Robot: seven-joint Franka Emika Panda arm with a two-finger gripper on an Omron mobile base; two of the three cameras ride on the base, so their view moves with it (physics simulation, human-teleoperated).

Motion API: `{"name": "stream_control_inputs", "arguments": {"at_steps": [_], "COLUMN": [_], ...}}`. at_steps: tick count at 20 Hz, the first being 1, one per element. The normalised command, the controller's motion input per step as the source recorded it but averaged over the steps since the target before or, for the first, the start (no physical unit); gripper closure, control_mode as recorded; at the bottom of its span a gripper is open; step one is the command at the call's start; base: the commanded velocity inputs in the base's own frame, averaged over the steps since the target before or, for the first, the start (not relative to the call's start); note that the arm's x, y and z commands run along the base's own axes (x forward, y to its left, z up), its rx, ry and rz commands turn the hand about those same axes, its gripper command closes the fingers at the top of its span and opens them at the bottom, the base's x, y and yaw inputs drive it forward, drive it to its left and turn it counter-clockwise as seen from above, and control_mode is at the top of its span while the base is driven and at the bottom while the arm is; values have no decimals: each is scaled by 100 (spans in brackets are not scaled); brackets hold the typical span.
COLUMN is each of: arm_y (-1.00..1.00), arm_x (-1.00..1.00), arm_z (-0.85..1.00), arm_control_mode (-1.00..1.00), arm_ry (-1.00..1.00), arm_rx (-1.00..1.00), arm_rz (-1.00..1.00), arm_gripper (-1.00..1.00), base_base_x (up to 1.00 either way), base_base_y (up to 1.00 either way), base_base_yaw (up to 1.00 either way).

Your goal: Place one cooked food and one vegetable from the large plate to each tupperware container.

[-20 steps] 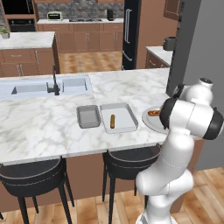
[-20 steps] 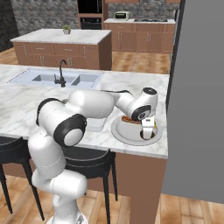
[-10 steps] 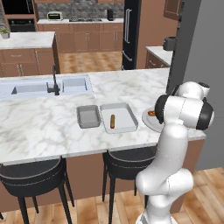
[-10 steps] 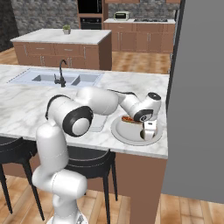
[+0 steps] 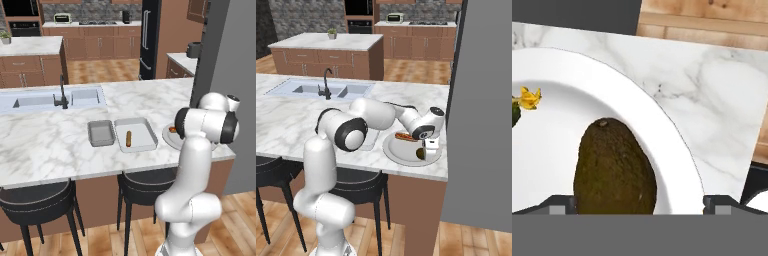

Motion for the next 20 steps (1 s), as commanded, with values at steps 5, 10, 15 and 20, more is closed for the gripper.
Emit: {"name": "stream_control_inputs", "arguments": {"at_steps": [5,10,15,20], "arm_y": [0,0,3,30], "arm_x": [5,1,1,4], "arm_z": [-20,-19,-20,-42], "arm_control_mode": [-100,-100,-100,-100], "arm_ry": [0,0,-8,-10], "arm_rx": [0,0,0,0], "arm_rz": [0,0,0,0], "arm_gripper": [-100,-100,-100,-100], "base_base_x": [0,0,0,0], "base_base_y": [0,0,0,0], "base_base_yaw": [0,0,0,0]}}
